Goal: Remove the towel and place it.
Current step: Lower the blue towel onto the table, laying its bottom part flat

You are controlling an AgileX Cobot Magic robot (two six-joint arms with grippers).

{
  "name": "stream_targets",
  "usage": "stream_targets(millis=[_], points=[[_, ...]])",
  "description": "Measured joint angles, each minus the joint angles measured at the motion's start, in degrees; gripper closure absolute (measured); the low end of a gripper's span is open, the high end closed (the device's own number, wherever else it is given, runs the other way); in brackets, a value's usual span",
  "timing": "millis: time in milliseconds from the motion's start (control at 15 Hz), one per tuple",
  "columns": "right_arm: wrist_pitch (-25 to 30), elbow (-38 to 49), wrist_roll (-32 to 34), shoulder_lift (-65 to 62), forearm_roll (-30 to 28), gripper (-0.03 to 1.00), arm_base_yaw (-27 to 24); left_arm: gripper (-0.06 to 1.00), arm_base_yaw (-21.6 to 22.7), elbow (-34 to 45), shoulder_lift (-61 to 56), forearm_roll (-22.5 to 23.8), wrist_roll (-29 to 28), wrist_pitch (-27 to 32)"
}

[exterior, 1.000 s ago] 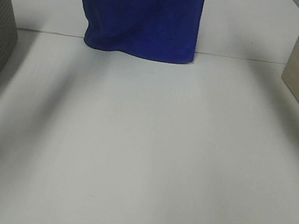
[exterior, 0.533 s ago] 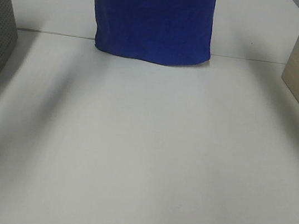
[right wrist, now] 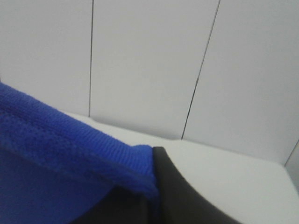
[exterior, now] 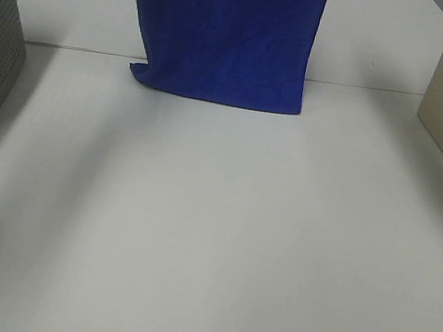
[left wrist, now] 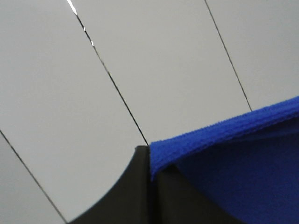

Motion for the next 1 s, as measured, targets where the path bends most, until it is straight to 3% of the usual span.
stream_targets(millis=[267, 467, 600, 800, 1000], points=[[22.23, 0.0, -10.66, -5.61, 20.34, 0.95, 0.11, 0.94, -2.86, -0.11, -7.73, -3.21, 3.38, 30.08], [37.93, 0.0, -12.89, -7.85, 27.73, 0.95, 0.11, 0.94, -2.86, -0.11, -12.32, -8.31, 7.28, 50.36], [42.8, 0.0, -13.24, -8.54, 28.76, 0.95, 0.11, 0.94, -2.86, -0.11, -14.09, -10.31, 9.22, 54.32], [44.18, 1.43, -13.24, -11.23, 29.39, 0.95, -0.06, 0.94, -2.75, 1.03, -16.84, -14.73, 10.2, 55.41], [44.29, 10.6, -13.29, -17.3, 29.28, 0.95, -0.06, 0.94, -2.81, 10.66, -22.23, -17.59, 10.2, 55.41]])
